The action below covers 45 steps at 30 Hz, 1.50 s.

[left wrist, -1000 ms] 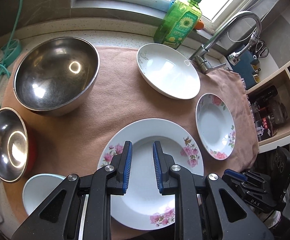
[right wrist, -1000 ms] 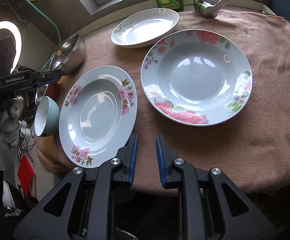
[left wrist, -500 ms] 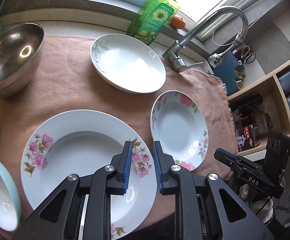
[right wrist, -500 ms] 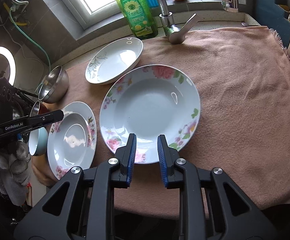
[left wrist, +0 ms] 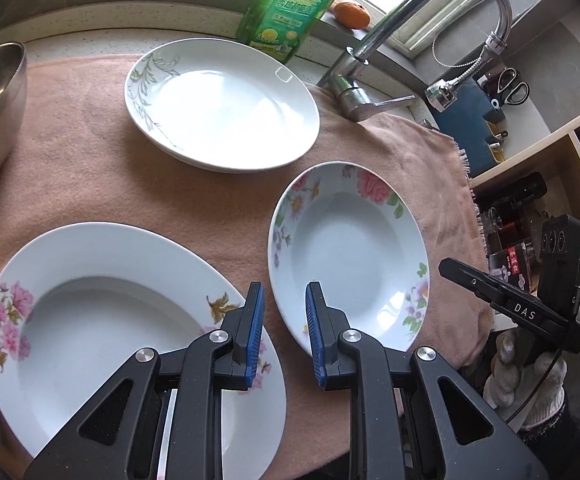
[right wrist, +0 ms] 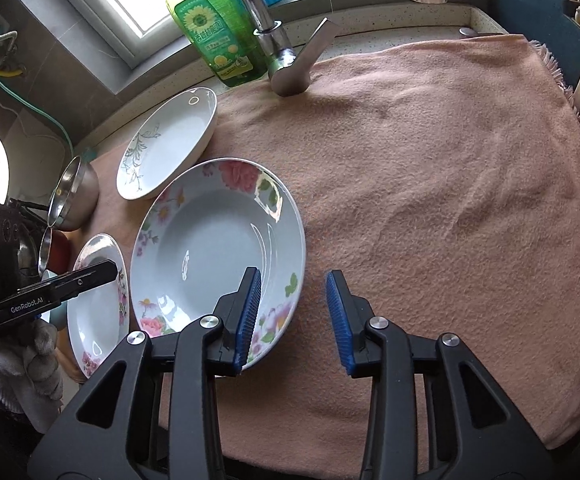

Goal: Organize plates and bowls
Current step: 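Close the right tool on the pink-rose plate rim and tilt it up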

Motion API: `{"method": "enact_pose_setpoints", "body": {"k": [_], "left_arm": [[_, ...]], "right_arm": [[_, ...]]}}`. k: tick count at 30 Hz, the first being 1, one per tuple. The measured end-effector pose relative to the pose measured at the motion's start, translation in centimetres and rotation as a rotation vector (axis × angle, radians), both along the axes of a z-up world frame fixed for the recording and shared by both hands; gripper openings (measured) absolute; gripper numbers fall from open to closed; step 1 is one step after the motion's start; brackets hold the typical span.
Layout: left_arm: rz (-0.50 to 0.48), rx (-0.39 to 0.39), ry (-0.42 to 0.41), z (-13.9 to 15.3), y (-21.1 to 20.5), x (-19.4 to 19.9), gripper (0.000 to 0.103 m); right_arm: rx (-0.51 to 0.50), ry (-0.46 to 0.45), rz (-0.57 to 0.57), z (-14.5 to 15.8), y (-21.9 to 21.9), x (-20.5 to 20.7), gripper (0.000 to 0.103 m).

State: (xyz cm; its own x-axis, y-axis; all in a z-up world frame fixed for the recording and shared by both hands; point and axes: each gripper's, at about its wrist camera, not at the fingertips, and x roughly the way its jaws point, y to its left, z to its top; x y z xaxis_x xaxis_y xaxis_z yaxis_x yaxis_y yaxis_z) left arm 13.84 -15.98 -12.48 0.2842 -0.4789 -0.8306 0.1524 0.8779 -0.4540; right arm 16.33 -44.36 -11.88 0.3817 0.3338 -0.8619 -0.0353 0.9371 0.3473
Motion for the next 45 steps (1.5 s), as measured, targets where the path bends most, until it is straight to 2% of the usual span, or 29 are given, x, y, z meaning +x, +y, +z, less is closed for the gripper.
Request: {"method": "enact_pose_setpoints", "body": {"k": [5, 14, 17, 20, 24, 28, 30, 45], "left_arm": [[-0.008, 0.038, 0.002, -0.5, -0.6, 0.7, 0.019], [-0.026, 0.056, 0.034, -1.4, -1.5, 2.1, 0.019], [-0.034, 0.058, 0.037, -1.5, -1.8, 2.2, 0.019], [-0.039, 0.064, 0.045, -1.8, -1.9, 2.3, 0.019], [-0.044, 0.057, 0.044, -1.9, -2.1, 2.5, 0.019], [-0.054, 0.062, 0.046, -2.1, -2.3, 2.6, 0.019], [-0.057, 0.064, 0.04, -2.1, -2.4, 2.6, 0.019], [-0.047, 0.055, 0.045, -1.8, -2.4, 2.8, 0.018]], "right_arm": [[0.025, 0.023, 0.001, -1.0, -0.7, 0.8, 0.035], [0.074, 0.065, 0.003, -2.6, -1.2, 1.6, 0.035], [0.087, 0.073, 0.008, -2.9, -1.1, 1.9, 0.026], [0.099, 0.083, 0.012, -3.2, -1.0, 2.2, 0.025], [0.122, 0.092, 0.019, -3.4, -0.8, 2.5, 0.018], [0.137, 0.105, 0.023, -3.6, -0.8, 2.7, 0.017], [0.152, 0.109, 0.027, -3.7, -0.7, 2.8, 0.011], [0.123, 0.114, 0.012, -3.2, -0.3, 2.8, 0.011]]}}
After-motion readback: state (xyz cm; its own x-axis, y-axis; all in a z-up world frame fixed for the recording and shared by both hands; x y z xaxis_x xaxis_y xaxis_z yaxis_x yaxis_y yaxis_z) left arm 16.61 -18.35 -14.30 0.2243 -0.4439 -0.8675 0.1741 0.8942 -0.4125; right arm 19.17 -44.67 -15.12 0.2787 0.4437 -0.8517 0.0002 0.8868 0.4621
